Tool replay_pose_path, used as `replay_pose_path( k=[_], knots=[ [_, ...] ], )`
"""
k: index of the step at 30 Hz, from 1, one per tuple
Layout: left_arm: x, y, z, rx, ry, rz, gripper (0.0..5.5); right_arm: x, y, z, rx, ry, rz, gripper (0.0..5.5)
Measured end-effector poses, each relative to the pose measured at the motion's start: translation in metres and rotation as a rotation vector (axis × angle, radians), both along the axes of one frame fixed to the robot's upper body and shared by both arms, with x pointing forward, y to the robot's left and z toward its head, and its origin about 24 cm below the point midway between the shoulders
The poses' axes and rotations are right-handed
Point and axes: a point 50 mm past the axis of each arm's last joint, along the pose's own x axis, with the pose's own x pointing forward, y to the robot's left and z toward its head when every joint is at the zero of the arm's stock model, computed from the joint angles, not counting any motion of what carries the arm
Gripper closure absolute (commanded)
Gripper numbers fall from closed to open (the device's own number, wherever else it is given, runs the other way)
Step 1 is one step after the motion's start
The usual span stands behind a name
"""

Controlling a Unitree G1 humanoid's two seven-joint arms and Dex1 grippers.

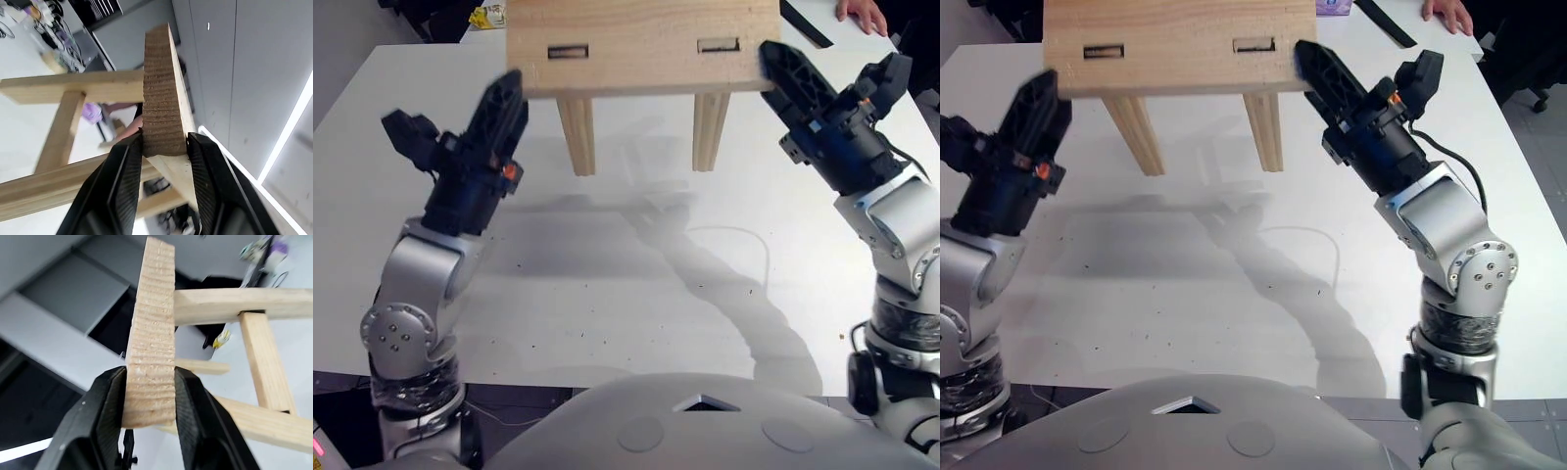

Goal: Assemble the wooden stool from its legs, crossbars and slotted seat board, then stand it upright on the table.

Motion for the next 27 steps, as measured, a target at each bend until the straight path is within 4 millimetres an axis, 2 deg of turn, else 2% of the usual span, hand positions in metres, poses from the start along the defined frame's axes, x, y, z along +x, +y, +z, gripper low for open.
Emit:
replay_pose_path(
  k=[3, 5, 6, 7, 8, 10, 13, 19, 24, 25, 27],
  knots=[
    [0.002, -0.005, 0.017, -0.075, 0.059, 0.028, 4.14, -0.004, 0.005, 0.006, 0.04, 0.081, -0.061, 4.08],
    [0.004, -0.007, 0.016, -0.099, 0.114, 0.044, 4.2, -0.005, 0.005, 0.005, 0.049, 0.145, -0.097, 4.08],
    [0.004, -0.001, 0.016, -0.146, 0.115, 0.096, 4.38, -0.004, 0.0, 0.003, 0.071, 0.184, -0.133, 4.11],
    [0.003, 0.01, 0.013, -0.197, 0.13, 0.189, 4.55, 0.001, -0.015, -0.006, 0.114, 0.296, -0.24, 4.18],
    [0.001, 0.012, 0.005, -0.214, 0.163, 0.224, 4.73, 0.003, -0.024, -0.017, 0.135, 0.378, -0.314, 4.18],
    [0.0, 0.009, -0.01, -0.217, 0.231, 0.241, 5.01, 0.004, -0.031, -0.024, 0.175, 0.422, -0.358, 4.18],
    [-0.001, 0.008, -0.032, -0.206, 0.316, 0.282, 5.5, 0.004, -0.028, -0.029, 0.181, 0.436, -0.368, 4.18],
    [-0.001, 0.013, -0.045, -0.204, 0.305, 0.337, 5.5, 0.008, -0.018, -0.034, 0.153, 0.448, -0.344, 4.18],
    [0.002, 0.011, -0.051, -0.183, 0.283, 0.339, 5.5, 0.013, 0.0, -0.033, 0.107, 0.44, -0.264, 4.18],
    [0.002, 0.012, -0.052, -0.174, 0.275, 0.345, 5.5, 0.013, 0.001, -0.033, 0.104, 0.439, -0.257, 3.8],
    [0.002, 0.014, -0.053, -0.155, 0.26, 0.36, 5.5, 0.013, 0.004, -0.034, 0.053, 0.428, -0.27, 3.5]
  ],
)
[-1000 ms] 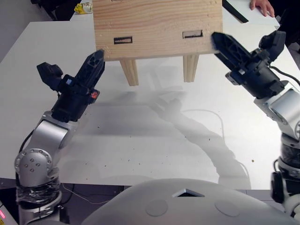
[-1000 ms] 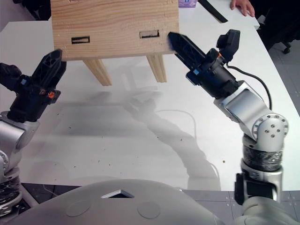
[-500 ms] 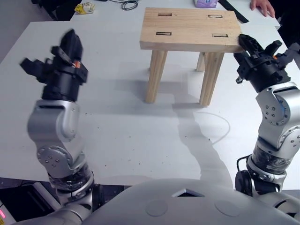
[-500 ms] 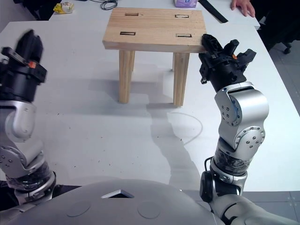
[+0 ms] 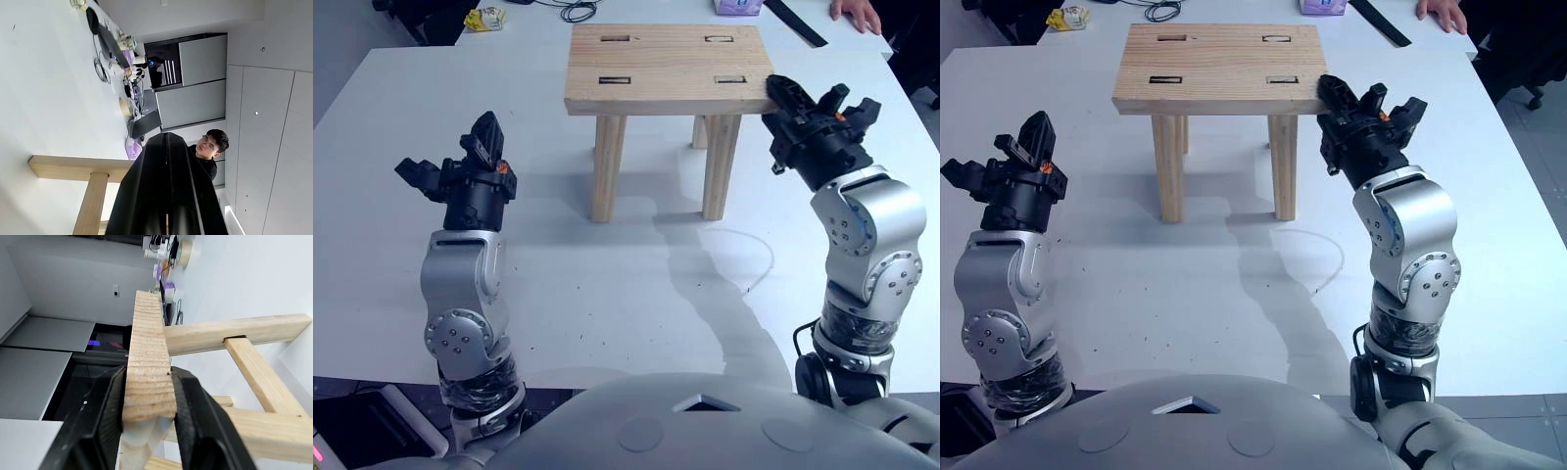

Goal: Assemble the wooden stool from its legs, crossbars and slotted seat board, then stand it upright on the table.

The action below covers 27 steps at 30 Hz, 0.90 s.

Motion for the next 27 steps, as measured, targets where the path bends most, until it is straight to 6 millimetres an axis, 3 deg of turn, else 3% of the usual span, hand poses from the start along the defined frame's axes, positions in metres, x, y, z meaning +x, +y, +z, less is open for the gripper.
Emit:
replay_pose_path(
  k=[13, 16, 21, 25, 27],
  knots=[
    [0.007, 0.029, 0.007, 0.119, -0.065, 0.195, 5.5, 0.0, -0.001, -0.007, -0.105, -0.036, -0.016, 1.52],
    [0.007, 0.032, 0.007, 0.142, -0.059, 0.221, 5.5, 0.0, -0.002, -0.006, -0.143, -0.073, 0.009, 1.52],
    [-0.007, 0.037, -0.003, 0.178, -0.021, 0.287, 5.5, 0.002, -0.024, 0.002, -0.229, -0.175, 0.025, 1.52],
    [-0.016, 0.036, -0.005, 0.225, -0.031, 0.321, 5.5, 0.0, -0.024, 0.01, -0.251, -0.248, 0.1, 1.52],
    [-0.019, 0.039, -0.005, 0.269, -0.03, 0.341, 5.5, 0.003, -0.029, 0.015, -0.344, -0.303, 0.098, 1.52]
  ],
)
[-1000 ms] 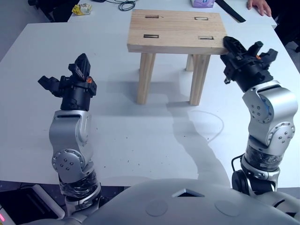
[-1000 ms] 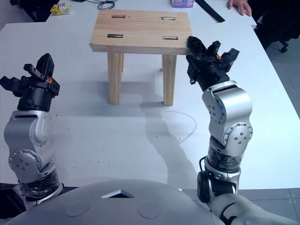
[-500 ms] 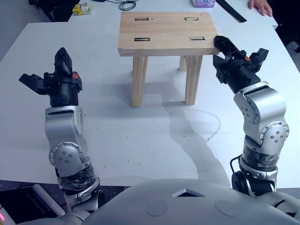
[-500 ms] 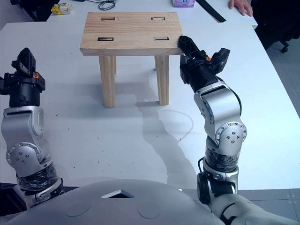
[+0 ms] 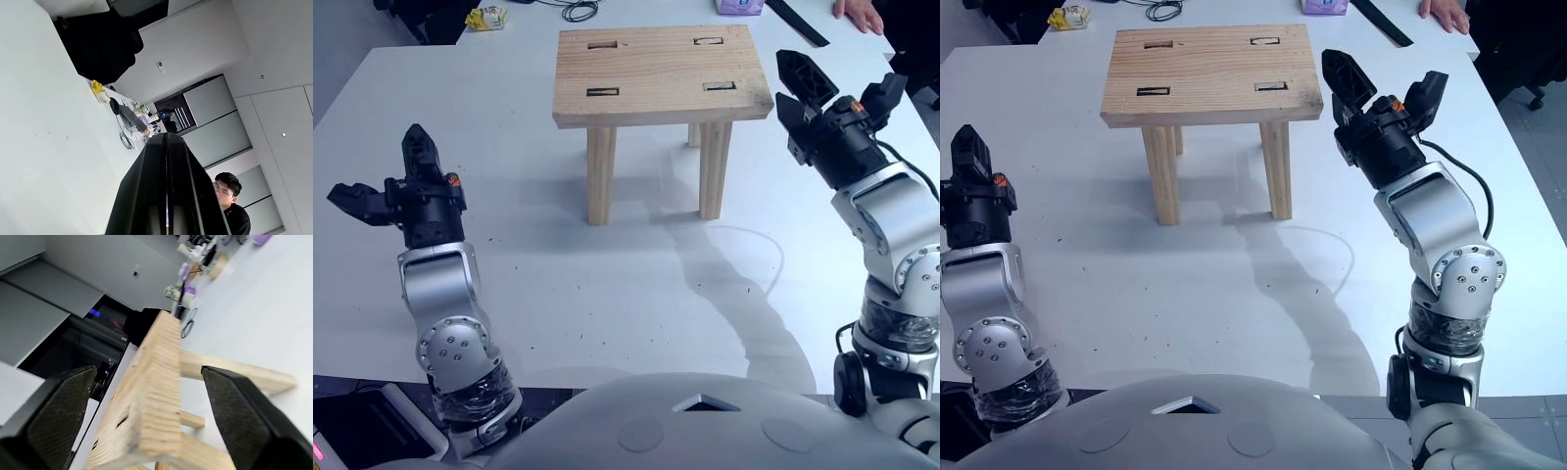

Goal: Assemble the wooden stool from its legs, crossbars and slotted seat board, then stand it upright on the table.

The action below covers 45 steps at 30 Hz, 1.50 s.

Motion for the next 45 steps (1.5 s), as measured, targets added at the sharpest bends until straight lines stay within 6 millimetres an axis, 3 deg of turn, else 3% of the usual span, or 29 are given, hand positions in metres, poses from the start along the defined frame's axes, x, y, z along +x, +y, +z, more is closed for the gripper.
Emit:
replay_pose_path(
  k=[4, 7, 9, 11, 14, 19, 23, 26, 42, 45],
  knots=[
    [0.003, 0.011, 0.002, 0.213, 0.081, 0.082, 5.5, 0.02, -0.026, 0.001, -0.288, -0.092, -0.225, 1.52],
    [0.017, 0.013, -0.005, 0.478, 0.201, 0.142, 5.5, 0.033, -0.036, -0.016, -0.454, -0.075, -0.369, 1.52],
    [0.031, 0.003, -0.015, 0.674, 0.277, 0.148, 5.5, 0.042, -0.036, -0.035, -0.561, -0.055, -0.451, 1.52],
    [0.044, -0.019, -0.025, 0.856, 0.307, 0.105, 5.5, 0.047, -0.028, -0.053, -0.685, -0.057, -0.516, 1.52],
    [0.058, -0.043, -0.031, 1.008, 0.286, 0.085, 5.5, 0.053, -0.016, -0.069, -0.841, -0.113, -0.572, 1.52],
    [0.075, -0.042, -0.016, 1.019, 0.213, 0.17, 5.5, 0.067, -0.012, -0.061, -0.91, -0.226, -0.616, 1.52],
    [0.08, -0.044, -0.028, 1.004, 0.246, 0.171, 5.5, 0.072, -0.005, -0.074, -0.922, -0.203, -0.595, 1.52],
    [0.085, -0.044, -0.033, 1.019, 0.255, 0.16, 5.5, 0.077, -0.005, -0.072, -0.931, -0.213, -0.613, 1.52],
    [0.087, -0.052, -0.04, 0.929, 0.292, 0.215, 3.13, 0.088, -0.005, -0.05, -0.993, -0.331, -0.612, 1.51],
    [0.088, -0.052, -0.042, 0.928, 0.299, 0.217, 3.13, 0.088, 0.002, -0.052, -0.992, -0.332, -0.606, 1.51]
  ],
)
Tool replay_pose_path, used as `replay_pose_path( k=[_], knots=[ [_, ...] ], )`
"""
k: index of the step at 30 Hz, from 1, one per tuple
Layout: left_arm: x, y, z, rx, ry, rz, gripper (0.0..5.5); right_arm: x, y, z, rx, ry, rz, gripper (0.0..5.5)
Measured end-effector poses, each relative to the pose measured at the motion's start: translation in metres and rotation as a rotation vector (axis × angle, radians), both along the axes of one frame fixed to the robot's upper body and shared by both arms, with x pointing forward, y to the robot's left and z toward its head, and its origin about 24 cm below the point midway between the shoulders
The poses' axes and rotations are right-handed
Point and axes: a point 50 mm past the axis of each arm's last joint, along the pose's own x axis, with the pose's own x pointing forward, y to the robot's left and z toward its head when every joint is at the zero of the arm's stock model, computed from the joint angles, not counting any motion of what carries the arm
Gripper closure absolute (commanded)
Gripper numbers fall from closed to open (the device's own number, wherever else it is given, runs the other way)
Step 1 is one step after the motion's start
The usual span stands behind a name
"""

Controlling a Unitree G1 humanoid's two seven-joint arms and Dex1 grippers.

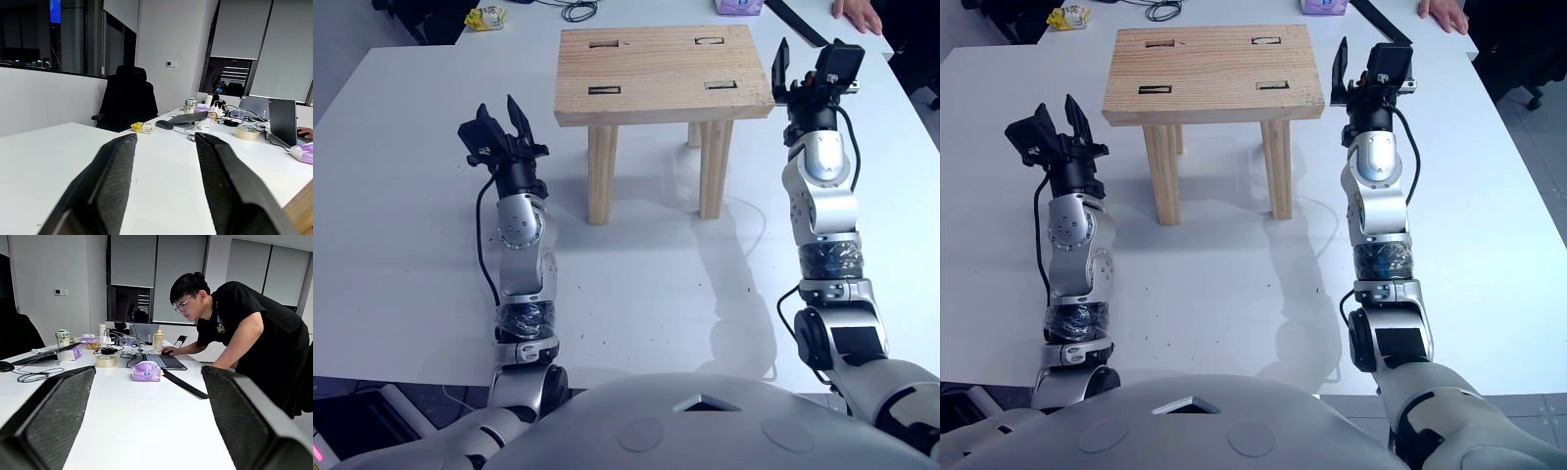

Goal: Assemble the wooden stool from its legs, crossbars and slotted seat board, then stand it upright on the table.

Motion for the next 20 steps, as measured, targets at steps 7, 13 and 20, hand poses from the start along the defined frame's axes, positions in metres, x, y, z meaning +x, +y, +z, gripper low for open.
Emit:
replay_pose_path(
  k=[7, 13, 20],
  knots=[
    [0.021, 0.009, 0.009, 0.024, -0.017, 0.004, 3.13, -0.001, 0.006, -0.004, 0.042, -0.025, -0.05, 1.51],
    [0.042, 0.012, 0.017, 0.052, -0.025, -0.028, 3.13, -0.001, 0.007, -0.012, 0.082, -0.028, -0.107, 1.51],
    [0.055, 0.029, 0.029, 0.043, -0.05, 0.001, 3.13, -0.002, 0.012, -0.012, 0.082, -0.056, -0.136, 1.51]
  ],
)
